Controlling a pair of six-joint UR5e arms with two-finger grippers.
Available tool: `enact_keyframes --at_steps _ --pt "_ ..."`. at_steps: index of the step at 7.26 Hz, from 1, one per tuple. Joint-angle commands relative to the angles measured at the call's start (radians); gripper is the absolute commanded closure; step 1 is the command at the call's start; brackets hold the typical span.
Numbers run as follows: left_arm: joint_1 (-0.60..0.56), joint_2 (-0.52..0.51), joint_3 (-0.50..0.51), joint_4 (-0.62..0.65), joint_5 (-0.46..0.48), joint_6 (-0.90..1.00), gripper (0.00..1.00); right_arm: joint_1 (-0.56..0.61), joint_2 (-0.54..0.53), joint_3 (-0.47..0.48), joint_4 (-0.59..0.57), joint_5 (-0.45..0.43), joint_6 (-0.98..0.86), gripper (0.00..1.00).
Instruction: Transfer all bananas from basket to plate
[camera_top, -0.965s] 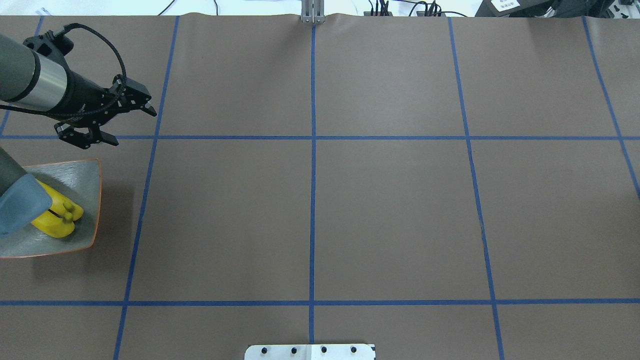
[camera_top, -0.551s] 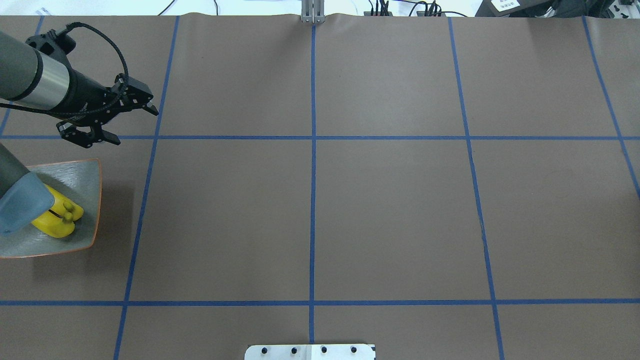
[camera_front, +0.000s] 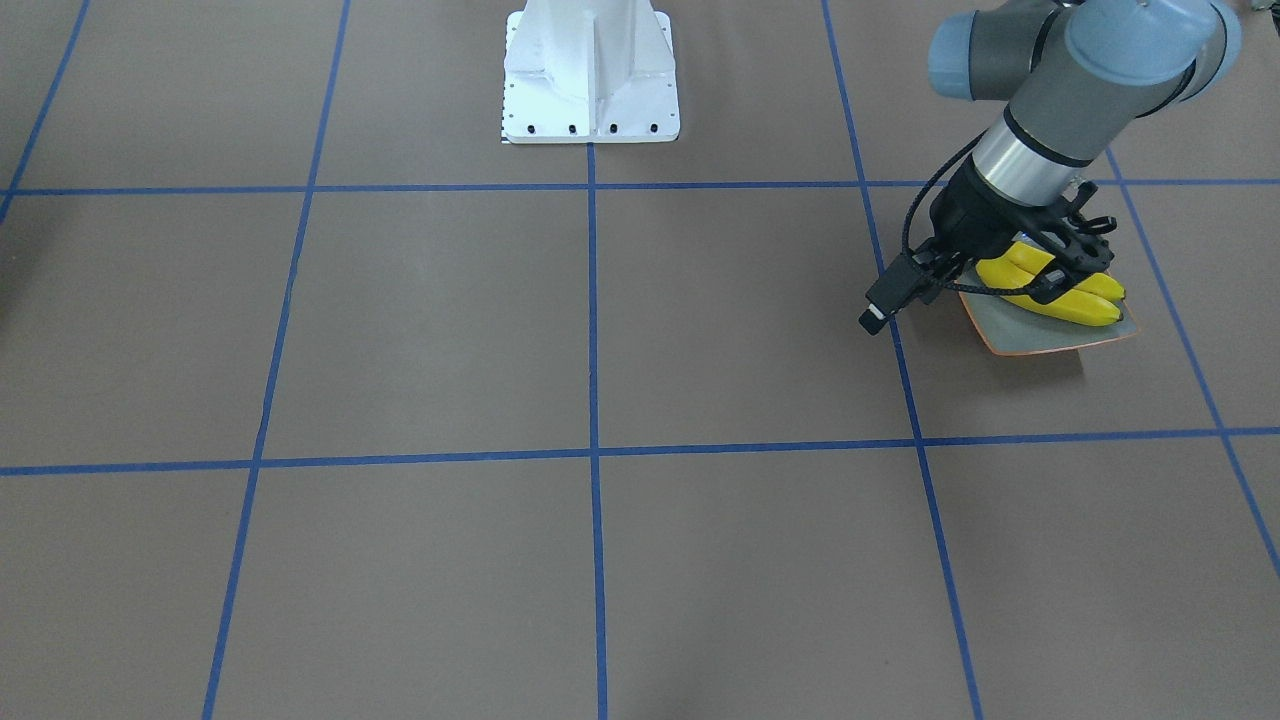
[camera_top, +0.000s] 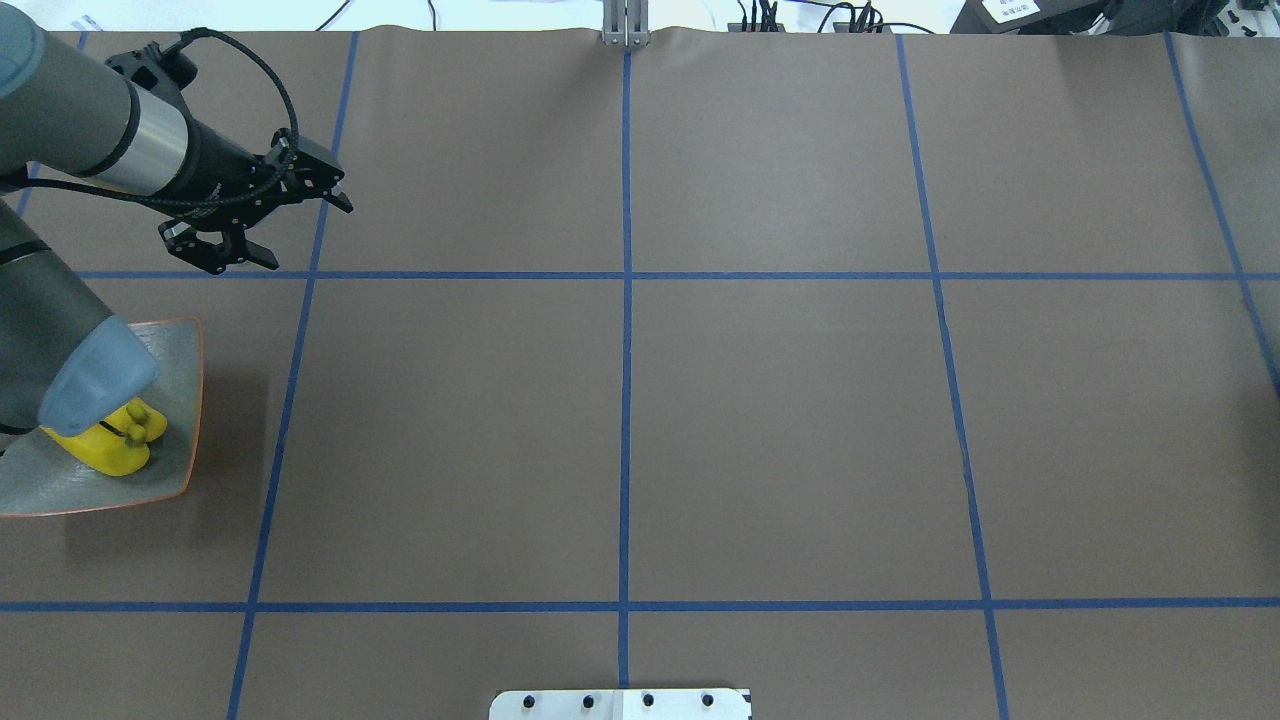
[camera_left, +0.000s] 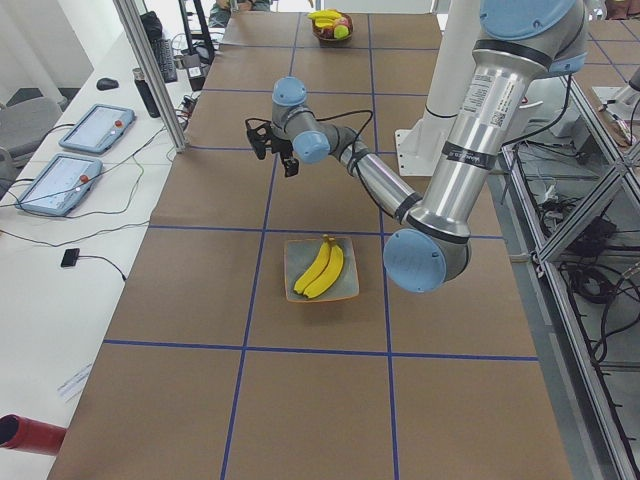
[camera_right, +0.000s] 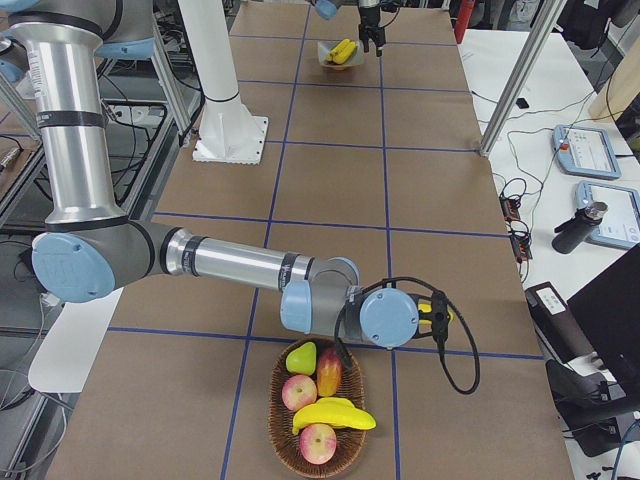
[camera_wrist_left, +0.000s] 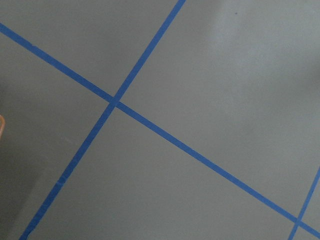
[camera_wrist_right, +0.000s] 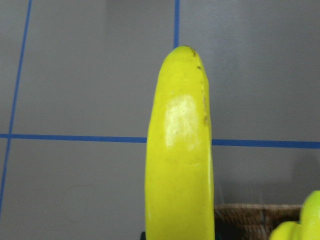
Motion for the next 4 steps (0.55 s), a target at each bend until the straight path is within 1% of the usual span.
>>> enact_keyframes --at_steps 1,2,4 --pt "0.000 -0.068 0.131 -0.152 0.000 -0.005 0.00 -0.139 0.169 0.009 0.104 -0.025 0.340 1.00" --pt "0.000 -0.077 0.166 -0.183 0.000 -0.004 0.00 -0.216 0.217 0.021 0.167 -0.137 0.488 1.00" --pt "0.000 -0.097 0.185 -0.188 0.001 -0.004 0.00 -0.378 0.291 0.026 0.374 -0.283 0.851 1.00"
